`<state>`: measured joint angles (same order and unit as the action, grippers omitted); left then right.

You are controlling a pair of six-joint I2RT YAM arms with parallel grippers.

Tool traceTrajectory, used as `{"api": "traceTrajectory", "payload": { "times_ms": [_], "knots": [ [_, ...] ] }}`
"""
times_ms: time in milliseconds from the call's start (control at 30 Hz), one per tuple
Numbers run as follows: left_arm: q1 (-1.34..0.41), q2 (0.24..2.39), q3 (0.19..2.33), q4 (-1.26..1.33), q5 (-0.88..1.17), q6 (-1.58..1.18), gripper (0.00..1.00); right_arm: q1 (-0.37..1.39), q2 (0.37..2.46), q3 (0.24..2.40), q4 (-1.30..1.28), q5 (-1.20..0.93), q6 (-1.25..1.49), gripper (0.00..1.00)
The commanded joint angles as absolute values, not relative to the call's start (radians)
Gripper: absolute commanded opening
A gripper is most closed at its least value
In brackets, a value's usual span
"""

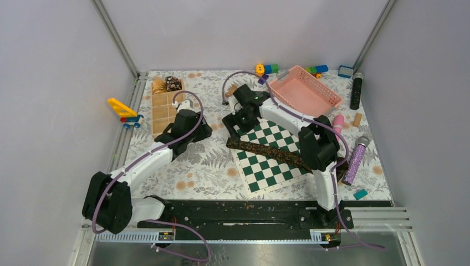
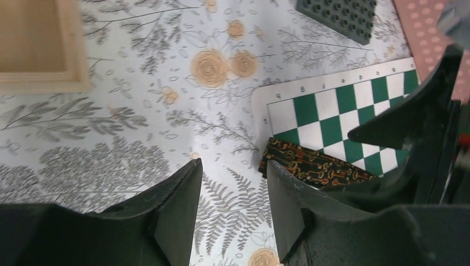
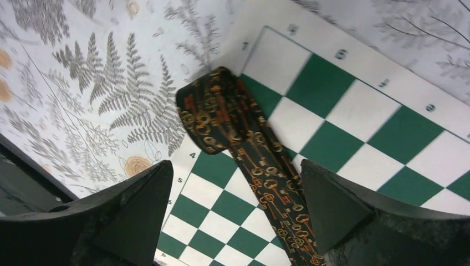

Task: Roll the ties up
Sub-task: Roll the tie at the center of the board.

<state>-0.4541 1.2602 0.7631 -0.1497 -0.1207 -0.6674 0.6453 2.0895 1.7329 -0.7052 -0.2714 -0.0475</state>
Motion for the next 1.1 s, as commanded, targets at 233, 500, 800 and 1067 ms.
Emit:
{"api": "traceTrajectory", "payload": {
  "times_ms": [233,500,800,1067],
  "knots": [
    [-0.357,1.145,0.721,-0.203,-0.133,-0.671,0.50,0.759,2.120,1.812,-0.758,-0.124,-0.336,0.93],
    [-0.335,1.132,0.724,-0.218,-0.126,-0.655,0.51,0.769,2.195,1.893,-0.804,-0.177,-0.380,0.94],
    [-0.313,1.123,0.711,-0.215,-0.115,-0.651,0.51,0.789,2.240,1.909,-0.821,-0.207,-0.385,0.93],
    [-0.304,1.130,0.703,-0.205,-0.101,-0.652,0.51,0.804,2.268,1.913,-0.825,-0.202,-0.383,0.90]
  ]
}}
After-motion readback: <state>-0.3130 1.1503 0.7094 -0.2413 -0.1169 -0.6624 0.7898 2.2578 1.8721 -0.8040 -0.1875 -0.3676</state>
